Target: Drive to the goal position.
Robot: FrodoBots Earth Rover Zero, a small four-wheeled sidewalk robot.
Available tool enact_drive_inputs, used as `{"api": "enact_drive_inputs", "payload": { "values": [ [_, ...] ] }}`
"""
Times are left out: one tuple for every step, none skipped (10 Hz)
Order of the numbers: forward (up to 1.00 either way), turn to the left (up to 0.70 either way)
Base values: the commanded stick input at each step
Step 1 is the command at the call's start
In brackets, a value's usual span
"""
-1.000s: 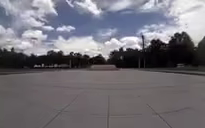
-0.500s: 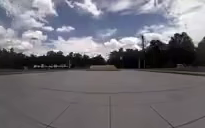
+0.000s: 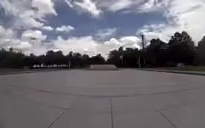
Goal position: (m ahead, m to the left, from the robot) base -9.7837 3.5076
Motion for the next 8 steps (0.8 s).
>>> {"api": "enact_drive_inputs", "payload": {
  "values": [
    [0.0,0.05],
    [0.0,0.34],
    [0.0,0.7],
    [0.0,0.64],
    [0.0,0.69],
    [0.0,0.69],
    [0.0,0.64],
    [0.0,0.65]
  ]
}}
